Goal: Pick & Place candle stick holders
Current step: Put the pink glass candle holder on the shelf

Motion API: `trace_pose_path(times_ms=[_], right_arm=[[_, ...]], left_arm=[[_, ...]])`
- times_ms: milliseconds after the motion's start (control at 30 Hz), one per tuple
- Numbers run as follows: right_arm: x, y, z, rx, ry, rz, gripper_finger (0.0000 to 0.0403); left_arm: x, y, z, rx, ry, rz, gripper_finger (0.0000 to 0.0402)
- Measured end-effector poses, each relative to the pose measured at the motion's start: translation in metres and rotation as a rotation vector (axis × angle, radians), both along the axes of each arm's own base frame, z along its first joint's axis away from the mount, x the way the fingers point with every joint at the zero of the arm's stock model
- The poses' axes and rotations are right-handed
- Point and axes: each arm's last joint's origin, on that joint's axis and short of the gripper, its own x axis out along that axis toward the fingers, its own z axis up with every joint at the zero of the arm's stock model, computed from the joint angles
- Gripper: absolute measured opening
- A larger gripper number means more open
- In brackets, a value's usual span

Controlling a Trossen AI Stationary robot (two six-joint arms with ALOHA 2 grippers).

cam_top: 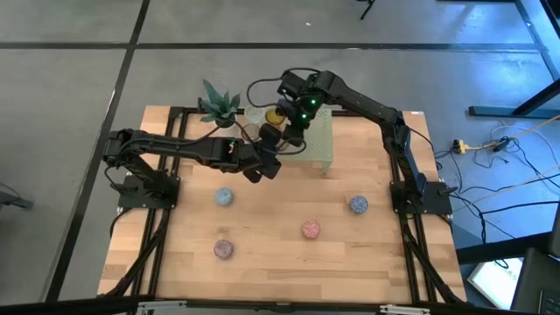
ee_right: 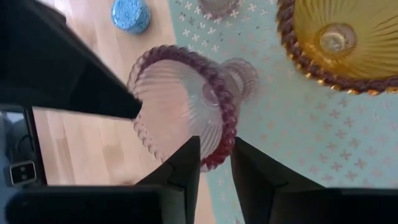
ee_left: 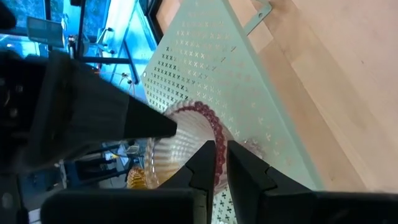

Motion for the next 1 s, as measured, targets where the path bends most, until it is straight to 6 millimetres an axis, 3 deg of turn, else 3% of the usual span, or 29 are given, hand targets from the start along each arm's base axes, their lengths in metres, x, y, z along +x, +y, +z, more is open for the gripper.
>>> trace_pose_path(times_ms=[433, 667, 1000], right_arm=[[0.003, 0.008, -0.001, -0.043, 0.013, 0.036, 0.0188], [0.001, 0.009, 0.002, -0.044, 0.016, 0.035, 0.0195], [-0.014, 0.015, 0.025, -0.067, -0.028, 0.049, 0.0195]], left_arm=[[0.0, 0.0, 0.0, 0.013, -0.001, 0.013, 0.0017], [0.0, 0.001, 0.001, 0.02, -0.003, 0.02, 0.0008], [-0.001, 0.002, 0.001, 0.03, -0.009, 0.046, 0.0004]])
